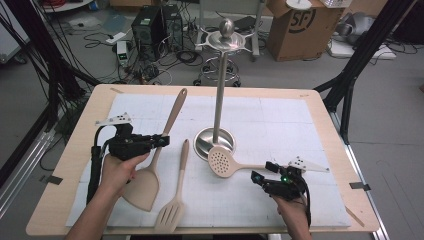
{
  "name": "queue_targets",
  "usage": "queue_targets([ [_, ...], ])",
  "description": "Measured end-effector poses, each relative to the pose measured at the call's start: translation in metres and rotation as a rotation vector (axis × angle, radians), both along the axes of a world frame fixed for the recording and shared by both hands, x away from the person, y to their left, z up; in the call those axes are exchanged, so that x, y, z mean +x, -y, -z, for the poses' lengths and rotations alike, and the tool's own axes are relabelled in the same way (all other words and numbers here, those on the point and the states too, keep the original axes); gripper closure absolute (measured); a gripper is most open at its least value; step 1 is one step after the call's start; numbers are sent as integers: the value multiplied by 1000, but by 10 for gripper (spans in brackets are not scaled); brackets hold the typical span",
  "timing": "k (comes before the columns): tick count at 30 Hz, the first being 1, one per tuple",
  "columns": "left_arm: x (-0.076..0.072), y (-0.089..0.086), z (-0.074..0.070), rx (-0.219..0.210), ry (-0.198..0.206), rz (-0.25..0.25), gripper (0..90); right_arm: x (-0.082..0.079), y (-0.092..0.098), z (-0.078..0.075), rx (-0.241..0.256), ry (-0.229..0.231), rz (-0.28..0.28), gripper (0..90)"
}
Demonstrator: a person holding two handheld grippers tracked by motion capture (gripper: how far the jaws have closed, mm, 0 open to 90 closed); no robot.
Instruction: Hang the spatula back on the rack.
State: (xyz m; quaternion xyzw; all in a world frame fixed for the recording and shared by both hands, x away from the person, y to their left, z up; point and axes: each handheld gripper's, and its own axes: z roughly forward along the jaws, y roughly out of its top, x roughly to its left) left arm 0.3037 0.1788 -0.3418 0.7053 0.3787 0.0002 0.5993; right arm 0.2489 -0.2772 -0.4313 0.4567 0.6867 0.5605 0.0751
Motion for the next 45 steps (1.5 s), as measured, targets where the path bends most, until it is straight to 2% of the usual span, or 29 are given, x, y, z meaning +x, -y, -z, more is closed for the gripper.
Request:
queue_targets([
  [4, -4, 7, -13, -70, 26, 21, 784, 0, 0, 0, 1, 3, 0, 147],
  [7, -7, 12, -23, -82, 58, 29, 783, 0, 0, -1, 2, 2, -1, 147],
  [12, -12, 15, -34, -135, 92, 30, 783, -1, 1, -1, 5, -1, 2, 147],
  [15, -14, 16, -37, -173, 92, 45, 783, -1, 1, -1, 6, -1, 1, 147],
  [21, -25, 28, -44, -191, 125, 42, 783, -1, 0, -1, 4, 2, 2, 147],
  [24, -32, 38, -56, -162, 172, 55, 783, -1, 1, -1, 9, -1, 3, 147],
  [25, -33, 41, -61, -161, 177, 62, 783, -1, 1, -1, 7, 2, 4, 147],
  [29, -33, 49, -71, -164, 188, 63, 783, -1, 2, -1, 10, 2, 6, 147],
  [32, -34, 54, -74, -184, 194, 61, 783, -1, 3, -1, 10, 9, 6, 147],
  [36, -37, 63, -76, -186, 201, 77, 783, -1, 3, -1, 15, 5, 6, 147],
  [41, -36, 76, -82, -168, 216, 82, 783, -1, 3, -1, 17, 4, 7, 147],
  [45, -31, 82, -83, -170, 214, 58, 783, -1, 4, -1, 17, 5, 7, 147],
])
